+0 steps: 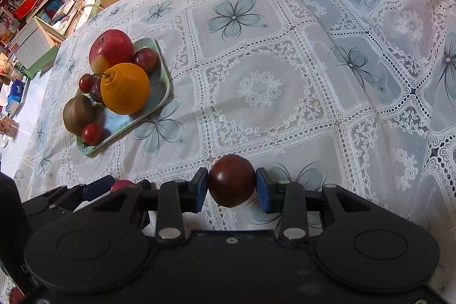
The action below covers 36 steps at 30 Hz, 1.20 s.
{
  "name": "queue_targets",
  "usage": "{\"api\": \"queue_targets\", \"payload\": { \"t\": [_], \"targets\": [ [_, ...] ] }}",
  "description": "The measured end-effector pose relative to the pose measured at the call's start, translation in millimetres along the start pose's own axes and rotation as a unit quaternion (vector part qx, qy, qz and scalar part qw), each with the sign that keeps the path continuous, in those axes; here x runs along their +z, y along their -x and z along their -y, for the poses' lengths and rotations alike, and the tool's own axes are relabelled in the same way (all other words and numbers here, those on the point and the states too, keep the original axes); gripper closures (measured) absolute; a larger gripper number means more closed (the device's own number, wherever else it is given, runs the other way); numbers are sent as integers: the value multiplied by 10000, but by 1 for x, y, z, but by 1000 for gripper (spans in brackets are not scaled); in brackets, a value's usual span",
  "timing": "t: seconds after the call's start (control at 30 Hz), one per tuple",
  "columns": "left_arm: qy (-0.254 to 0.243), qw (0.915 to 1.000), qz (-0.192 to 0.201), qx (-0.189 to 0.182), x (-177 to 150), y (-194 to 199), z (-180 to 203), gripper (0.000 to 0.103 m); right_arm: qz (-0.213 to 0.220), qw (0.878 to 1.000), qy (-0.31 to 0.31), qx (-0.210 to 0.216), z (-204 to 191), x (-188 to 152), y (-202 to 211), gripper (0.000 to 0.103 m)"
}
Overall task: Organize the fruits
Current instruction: 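Grasp a dark red plum with the right gripper while the left grasps a red radish, then carry plum and radish to the gold tray, lower them and open both grippers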
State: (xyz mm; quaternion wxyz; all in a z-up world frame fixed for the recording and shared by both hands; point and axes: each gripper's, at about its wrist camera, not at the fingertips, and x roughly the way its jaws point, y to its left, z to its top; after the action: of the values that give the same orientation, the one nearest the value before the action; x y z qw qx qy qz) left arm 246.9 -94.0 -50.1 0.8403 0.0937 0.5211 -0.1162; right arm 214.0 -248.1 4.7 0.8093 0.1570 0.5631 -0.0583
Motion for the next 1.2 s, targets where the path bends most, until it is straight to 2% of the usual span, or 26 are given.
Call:
{"api": "queue_targets", "payload": {
  "t": [0.03, 0.1, 0.27, 0.43, 0.63, 0.77, 0.87, 1.03, 1.1, 1.2],
  "targets": [
    [23, 10000, 0, -22, 0, 0, 0, 48, -11, 10000, -5, -10, 1, 0, -1, 66],
    [91, 9999, -9, -131, -1, 1, -1, 59, -49, 10000, -21, -14, 2, 0, -4, 66],
    [263, 9996, 3, -55, -3, 13, -4, 60, -54, 9998, -164, 48, 11, 4, -7, 66],
    [302, 9994, 172, 30, -15, 48, -11, 59, 58, 9997, -228, -14, 16, 6, -7, 66],
    [487, 9983, 299, 120, -46, 89, -28, 59, -107, 9998, -185, -33, 16, 4, -18, 66],
    [688, 9967, 341, 274, -75, 110, -44, 59, -54, 9999, -141, -27, 16, 1, -19, 66],
    [913, 9945, 409, 294, -98, 123, -60, 59, 175, 9998, 2, 19, 13, -2, -11, 66],
    [1410, 9878, 473, 460, -131, 135, -92, 59, 1083, 9923, 597, -117, -11, -22, 28, 65],
    [1599, 9848, 462, 498, -140, 136, -105, 59, 1300, 9884, 773, 137, -20, -40, 49, 65],
    [1850, 9804, 430, 527, -149, 135, -117, 59, 1312, 9845, 1046, 515, -35, -72, 74, 65]
  ]
}}
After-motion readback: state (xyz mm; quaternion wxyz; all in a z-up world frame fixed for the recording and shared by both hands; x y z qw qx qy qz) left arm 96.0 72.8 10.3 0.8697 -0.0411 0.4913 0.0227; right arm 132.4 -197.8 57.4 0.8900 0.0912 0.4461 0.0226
